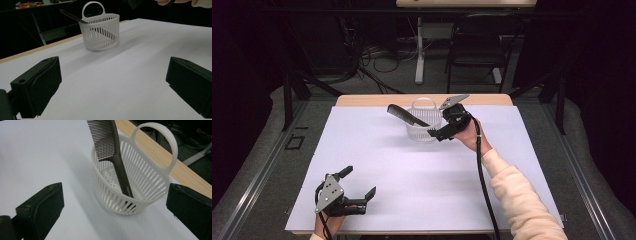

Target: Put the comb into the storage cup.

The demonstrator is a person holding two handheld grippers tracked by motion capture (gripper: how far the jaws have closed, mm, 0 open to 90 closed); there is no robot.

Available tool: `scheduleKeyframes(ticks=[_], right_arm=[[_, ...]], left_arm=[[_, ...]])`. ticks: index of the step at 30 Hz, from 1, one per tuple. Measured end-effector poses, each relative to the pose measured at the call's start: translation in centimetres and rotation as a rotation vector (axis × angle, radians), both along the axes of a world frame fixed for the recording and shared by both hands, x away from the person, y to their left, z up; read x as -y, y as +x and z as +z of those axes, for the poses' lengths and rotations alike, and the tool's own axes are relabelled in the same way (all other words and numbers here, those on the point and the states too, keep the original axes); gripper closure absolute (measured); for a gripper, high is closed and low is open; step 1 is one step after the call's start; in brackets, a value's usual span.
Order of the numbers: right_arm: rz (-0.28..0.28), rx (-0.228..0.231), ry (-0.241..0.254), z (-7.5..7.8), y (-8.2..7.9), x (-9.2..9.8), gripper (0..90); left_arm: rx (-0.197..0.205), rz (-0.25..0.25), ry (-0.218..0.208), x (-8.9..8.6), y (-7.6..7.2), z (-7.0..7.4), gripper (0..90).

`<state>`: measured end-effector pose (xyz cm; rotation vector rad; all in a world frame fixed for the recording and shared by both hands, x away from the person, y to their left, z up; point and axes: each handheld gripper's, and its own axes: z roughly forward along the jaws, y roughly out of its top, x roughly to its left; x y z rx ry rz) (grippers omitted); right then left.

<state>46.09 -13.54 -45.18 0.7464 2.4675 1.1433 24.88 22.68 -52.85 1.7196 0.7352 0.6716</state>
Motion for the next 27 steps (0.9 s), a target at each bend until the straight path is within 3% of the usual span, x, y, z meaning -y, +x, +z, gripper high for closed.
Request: scheduleKeyframes(ticks=[27], right_arm=[[0.003,-0.072,0.032,-1.5,-4.4,3.6,0.0]], left_arm=[[0.004,0.003,-0.002,-0.1,0.0,0.0,0.1]])
